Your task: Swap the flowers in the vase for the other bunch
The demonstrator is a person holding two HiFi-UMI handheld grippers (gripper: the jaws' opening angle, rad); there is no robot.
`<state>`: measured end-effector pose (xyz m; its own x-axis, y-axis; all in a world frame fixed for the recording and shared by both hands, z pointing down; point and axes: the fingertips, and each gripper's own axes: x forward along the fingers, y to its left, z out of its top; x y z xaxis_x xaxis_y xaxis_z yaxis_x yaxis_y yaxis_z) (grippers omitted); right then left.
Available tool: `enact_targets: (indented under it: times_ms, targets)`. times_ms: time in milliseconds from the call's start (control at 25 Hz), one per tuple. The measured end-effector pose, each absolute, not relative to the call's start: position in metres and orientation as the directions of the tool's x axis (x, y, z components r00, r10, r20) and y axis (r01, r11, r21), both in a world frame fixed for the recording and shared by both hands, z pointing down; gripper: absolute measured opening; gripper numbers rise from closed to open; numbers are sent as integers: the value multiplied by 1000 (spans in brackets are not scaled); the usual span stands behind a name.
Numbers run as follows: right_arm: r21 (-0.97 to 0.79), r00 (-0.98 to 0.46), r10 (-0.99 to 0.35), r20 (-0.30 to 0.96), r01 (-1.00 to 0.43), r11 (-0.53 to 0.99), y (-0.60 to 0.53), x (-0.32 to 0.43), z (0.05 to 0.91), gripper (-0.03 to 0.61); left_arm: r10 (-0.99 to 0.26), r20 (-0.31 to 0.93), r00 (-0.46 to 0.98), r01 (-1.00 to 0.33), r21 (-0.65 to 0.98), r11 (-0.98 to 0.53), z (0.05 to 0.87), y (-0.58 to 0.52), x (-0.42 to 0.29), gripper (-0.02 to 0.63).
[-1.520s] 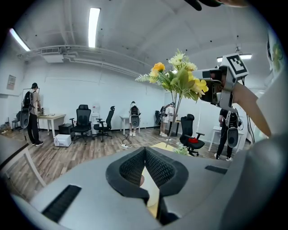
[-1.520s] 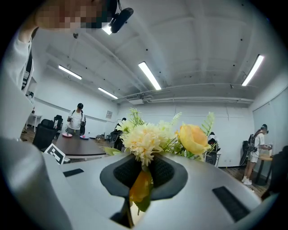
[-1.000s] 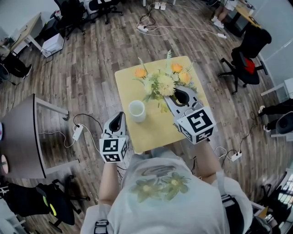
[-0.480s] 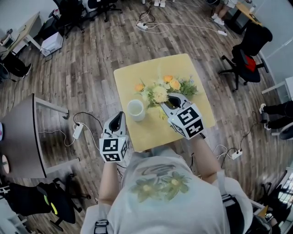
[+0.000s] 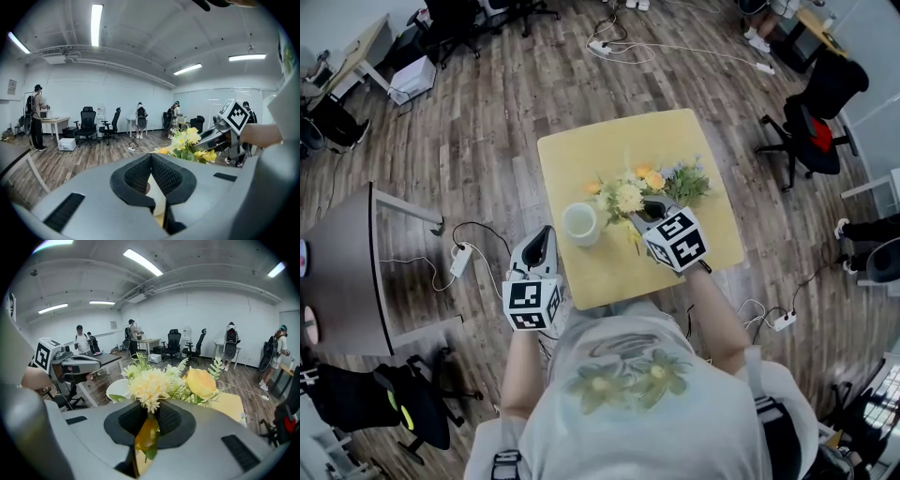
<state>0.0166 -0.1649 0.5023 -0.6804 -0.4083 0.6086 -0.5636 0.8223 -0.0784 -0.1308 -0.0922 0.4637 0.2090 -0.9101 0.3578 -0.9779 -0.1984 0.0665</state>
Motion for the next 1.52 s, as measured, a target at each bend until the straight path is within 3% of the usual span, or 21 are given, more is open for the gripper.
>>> enact_targets:
  times_ms: [640,1520]
  targets:
    - [-175,-681,-310,664,-544,821,-214,0,590,67,-910,386,148,-989,72,-131,475,-117,-144,17]
    - [-214,-572,-166,803,-537,816,-270,-28,709,67,-882,460,103,-994,81,-74,506,-148,-161,17]
